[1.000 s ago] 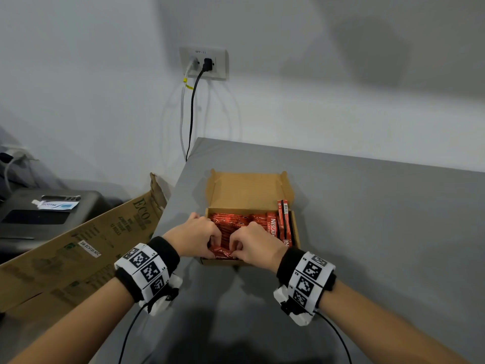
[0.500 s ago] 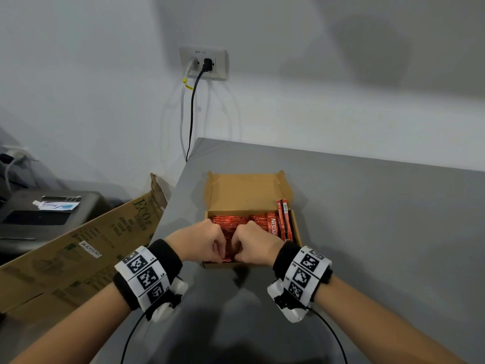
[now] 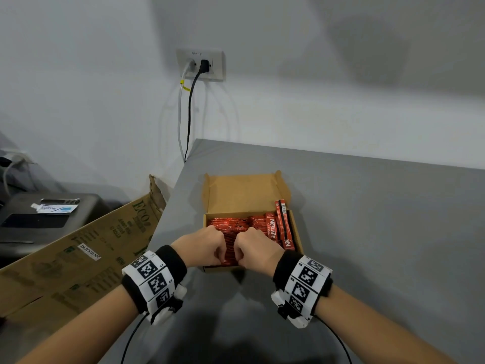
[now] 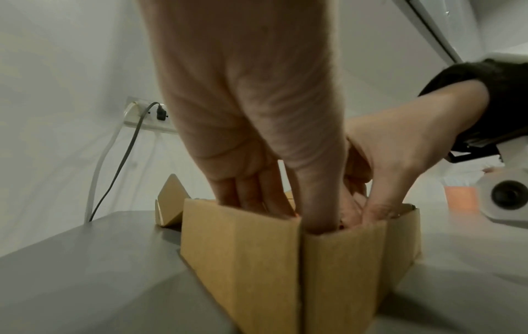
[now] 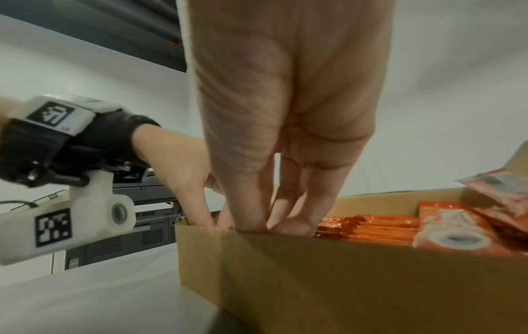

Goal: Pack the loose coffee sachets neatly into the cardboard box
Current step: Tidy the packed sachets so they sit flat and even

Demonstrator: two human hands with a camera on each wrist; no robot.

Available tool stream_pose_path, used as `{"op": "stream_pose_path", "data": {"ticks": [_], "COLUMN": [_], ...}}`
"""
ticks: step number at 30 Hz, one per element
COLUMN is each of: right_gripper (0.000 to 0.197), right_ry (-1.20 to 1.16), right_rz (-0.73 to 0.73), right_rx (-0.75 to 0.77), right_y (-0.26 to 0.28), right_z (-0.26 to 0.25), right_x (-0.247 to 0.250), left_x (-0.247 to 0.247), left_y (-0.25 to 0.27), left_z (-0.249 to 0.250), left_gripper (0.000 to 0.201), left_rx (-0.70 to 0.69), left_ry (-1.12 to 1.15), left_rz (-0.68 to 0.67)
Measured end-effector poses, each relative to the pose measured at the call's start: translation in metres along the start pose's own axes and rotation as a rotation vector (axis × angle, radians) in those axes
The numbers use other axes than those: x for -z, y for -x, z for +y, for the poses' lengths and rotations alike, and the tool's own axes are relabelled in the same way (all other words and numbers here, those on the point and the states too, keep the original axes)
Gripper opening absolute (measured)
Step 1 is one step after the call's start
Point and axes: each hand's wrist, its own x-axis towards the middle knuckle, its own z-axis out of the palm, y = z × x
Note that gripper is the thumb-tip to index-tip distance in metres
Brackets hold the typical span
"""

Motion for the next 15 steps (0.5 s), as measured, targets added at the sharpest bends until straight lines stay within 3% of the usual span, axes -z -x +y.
{"op": "stream_pose_path", "data": {"ticks": [6,9,11,15], "right_gripper": [0.013,0.022,0.026,0.033], "right_ry": [-0.149,-0.073,0.037,0.044], "right_rz": [0.031,0.361,0.505,0.378], "right_rx": [-0.036,-0.226,-0.338,-0.482], "right_y": [0.010,0.015,0.020,0.023], "right_z": [0.015,0.039,0.053,0.069], "right_x": [0.004,0.018,0.029,0.029], "left_x": [0.002,0.007,0.005,-0.002], "left_y": [0.003,0.005,0.005,0.001], "left_z": [-0.002,-0.007,-0.009,-0.007], "left_gripper": [0.008,0.012,0.014,0.007], "left_rx": [-0.014,-0.005,-0.002,-0.010], "left_ry": [0.016,0.069,0.052,-0.040], "left_rz": [0.001,0.038,0.044,0.031]}}
